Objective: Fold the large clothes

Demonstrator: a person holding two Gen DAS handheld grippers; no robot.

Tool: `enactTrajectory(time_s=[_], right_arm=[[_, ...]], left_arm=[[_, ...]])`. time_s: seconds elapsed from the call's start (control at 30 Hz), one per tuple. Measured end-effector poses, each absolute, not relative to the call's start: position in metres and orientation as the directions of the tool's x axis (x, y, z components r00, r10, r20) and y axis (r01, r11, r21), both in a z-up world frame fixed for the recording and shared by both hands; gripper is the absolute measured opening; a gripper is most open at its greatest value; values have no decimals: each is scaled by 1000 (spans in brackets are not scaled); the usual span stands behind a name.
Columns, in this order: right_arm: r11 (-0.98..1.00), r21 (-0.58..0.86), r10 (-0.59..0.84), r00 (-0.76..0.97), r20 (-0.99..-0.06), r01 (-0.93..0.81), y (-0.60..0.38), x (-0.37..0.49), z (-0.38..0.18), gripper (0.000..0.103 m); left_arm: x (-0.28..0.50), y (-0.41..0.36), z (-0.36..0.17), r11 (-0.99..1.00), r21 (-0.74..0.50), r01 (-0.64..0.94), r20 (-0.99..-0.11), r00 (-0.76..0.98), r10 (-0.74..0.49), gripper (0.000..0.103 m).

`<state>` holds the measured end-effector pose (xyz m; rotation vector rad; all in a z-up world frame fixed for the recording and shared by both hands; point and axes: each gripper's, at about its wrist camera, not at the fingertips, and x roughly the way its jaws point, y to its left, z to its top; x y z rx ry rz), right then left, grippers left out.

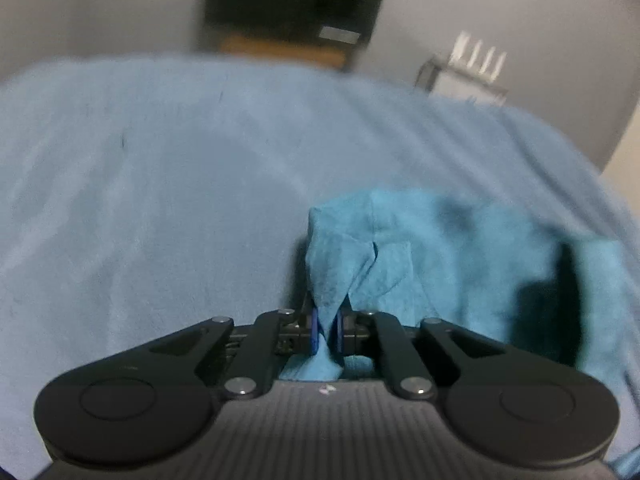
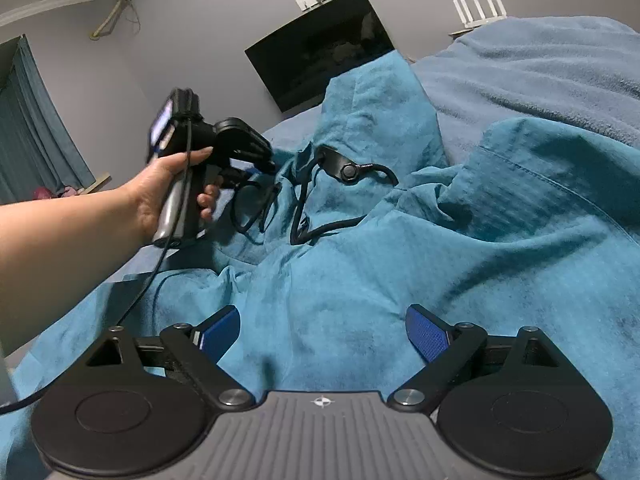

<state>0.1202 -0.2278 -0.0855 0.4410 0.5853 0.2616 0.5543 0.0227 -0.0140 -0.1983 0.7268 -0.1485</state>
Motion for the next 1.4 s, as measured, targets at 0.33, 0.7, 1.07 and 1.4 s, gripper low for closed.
enactTrajectory(time_s=[0.33,0.7,1.07,1.4], right_arm=[[853,521,244,866,-436,22,-252,110,-76,85],[717,655,-63,958,-280,239,-305,46,-40,85],[779,605,-6,966,-258,167,-308,9,-18,88],[963,235,57,758,-649,128,-246,24,-38,78]], left_arm=[[372,58,86,871,-355,340,-356,812,-463,0],[194,94,24,911,-351,218,-495,782,-378,0],[130,115,18,912,-403,-75,-527,834,-164,35],[123,38,20,980,-169,108,-501,847,-180,58]])
